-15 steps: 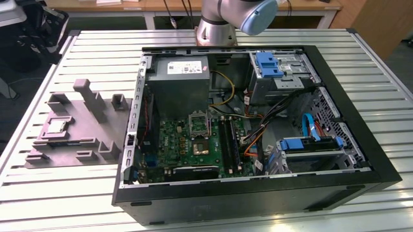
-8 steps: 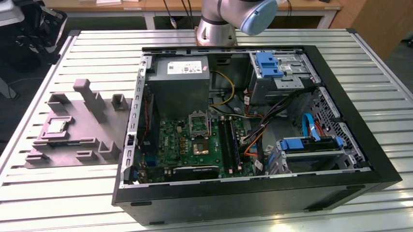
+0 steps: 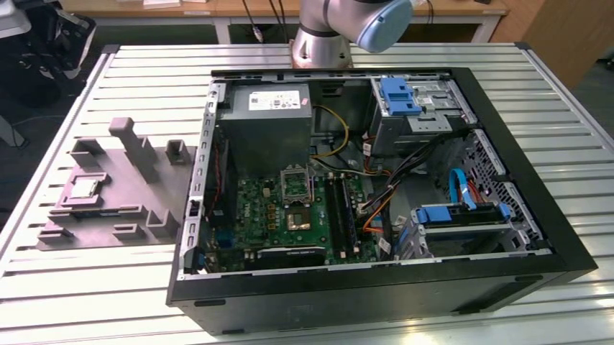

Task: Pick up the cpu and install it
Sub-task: 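Reach for the cpu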

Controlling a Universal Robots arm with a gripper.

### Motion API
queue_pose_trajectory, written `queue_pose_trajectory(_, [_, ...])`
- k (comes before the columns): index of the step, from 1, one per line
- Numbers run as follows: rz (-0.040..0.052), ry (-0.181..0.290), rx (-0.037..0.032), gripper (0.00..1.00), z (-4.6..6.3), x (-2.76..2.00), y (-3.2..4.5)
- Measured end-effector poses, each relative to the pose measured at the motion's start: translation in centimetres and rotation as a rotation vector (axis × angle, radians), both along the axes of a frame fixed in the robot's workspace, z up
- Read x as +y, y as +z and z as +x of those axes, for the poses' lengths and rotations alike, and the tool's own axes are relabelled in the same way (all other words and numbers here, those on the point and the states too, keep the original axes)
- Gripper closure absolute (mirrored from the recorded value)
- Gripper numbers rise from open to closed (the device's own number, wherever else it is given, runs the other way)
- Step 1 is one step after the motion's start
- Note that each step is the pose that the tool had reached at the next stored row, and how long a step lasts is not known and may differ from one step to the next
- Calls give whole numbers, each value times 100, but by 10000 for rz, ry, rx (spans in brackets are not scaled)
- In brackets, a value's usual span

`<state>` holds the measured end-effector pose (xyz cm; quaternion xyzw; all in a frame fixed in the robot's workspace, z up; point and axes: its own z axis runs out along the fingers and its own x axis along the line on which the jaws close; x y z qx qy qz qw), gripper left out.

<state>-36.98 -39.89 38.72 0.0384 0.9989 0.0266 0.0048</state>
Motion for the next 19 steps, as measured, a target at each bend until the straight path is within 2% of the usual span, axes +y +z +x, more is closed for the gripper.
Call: queue_pose_trajectory(19, [0, 0, 0, 89, -198, 0, -10])
